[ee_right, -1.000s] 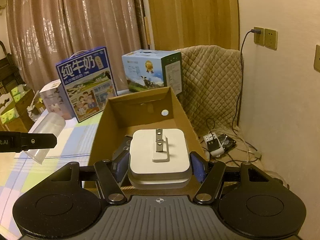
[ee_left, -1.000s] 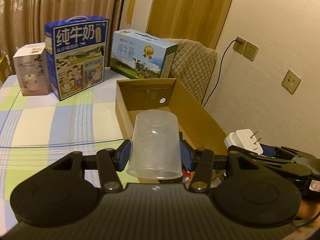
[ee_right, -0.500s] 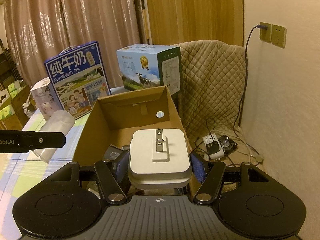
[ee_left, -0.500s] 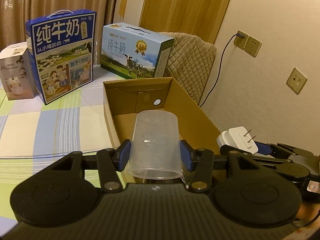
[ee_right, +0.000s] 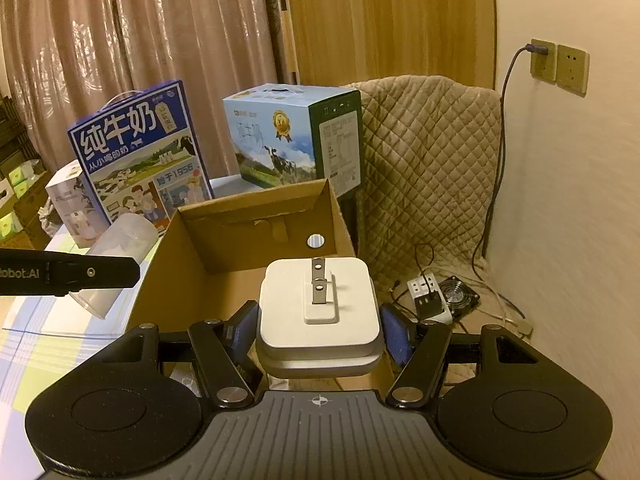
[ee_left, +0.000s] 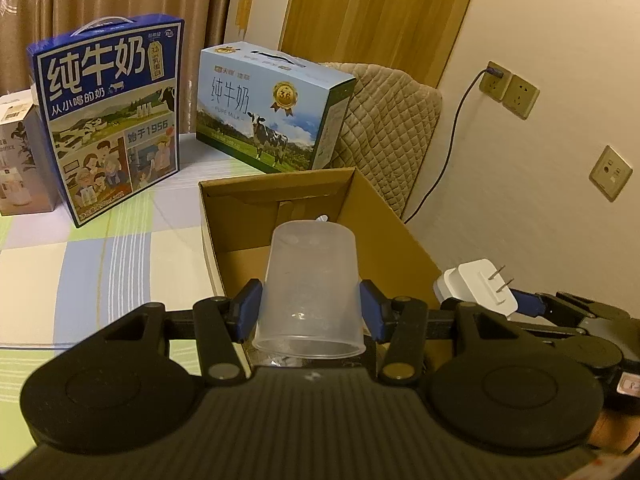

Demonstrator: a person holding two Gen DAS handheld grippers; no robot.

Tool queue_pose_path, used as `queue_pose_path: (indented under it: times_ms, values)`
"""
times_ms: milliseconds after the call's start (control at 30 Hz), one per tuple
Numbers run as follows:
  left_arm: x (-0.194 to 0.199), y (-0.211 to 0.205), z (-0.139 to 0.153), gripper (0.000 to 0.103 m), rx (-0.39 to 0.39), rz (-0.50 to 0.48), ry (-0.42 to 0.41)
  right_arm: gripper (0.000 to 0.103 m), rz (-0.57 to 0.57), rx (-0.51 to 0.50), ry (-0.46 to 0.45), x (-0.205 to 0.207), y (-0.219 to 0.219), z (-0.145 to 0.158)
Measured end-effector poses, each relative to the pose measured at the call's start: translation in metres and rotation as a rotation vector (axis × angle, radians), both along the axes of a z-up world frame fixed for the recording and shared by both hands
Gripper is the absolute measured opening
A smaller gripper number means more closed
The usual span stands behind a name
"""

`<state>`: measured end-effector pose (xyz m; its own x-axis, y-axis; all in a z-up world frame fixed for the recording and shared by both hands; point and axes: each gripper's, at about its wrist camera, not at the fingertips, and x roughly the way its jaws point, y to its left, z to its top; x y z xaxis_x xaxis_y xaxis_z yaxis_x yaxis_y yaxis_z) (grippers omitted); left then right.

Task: Organize objects
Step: 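Carry the clear cup and white plug over the cardboard box with both tools, then open both tools to drop the cup and plug into the box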

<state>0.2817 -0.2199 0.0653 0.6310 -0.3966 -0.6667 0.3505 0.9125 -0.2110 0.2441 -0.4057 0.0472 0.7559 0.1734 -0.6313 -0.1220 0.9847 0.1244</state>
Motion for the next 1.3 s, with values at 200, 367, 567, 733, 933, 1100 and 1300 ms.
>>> queue_pose_path:
  times_ms: [200,367,567,733,933,1100,1300]
  values:
    - [0.014,-0.001,-0.009,0.048,0.003,0.004,0.015,0.062,0.005,0.009,0.008,0.008,0.002,-0.005]
    - [0.02,0.003,-0.015,0.081,0.008,0.028,0.012,0.062,0.008,0.018,0.014,0.01,0.003,-0.009]
    - [0.014,0.015,-0.014,0.081,0.014,0.05,0.008,0.062,0.002,0.028,0.016,0.01,0.002,-0.013]
    - [0.009,0.023,-0.01,0.081,0.018,0.069,0.0,0.062,-0.012,0.047,0.017,0.011,-0.002,-0.013]
    - [0.006,0.029,-0.01,0.081,0.024,0.083,0.0,0.062,-0.025,0.084,-0.001,0.012,-0.003,-0.006]
    - [0.003,0.031,-0.014,0.082,0.029,0.091,0.004,0.062,-0.021,0.102,-0.02,0.017,-0.002,-0.003]
    - [0.001,0.036,-0.018,0.085,0.028,0.1,0.009,0.075,-0.029,0.188,-0.065,0.023,-0.006,0.001]
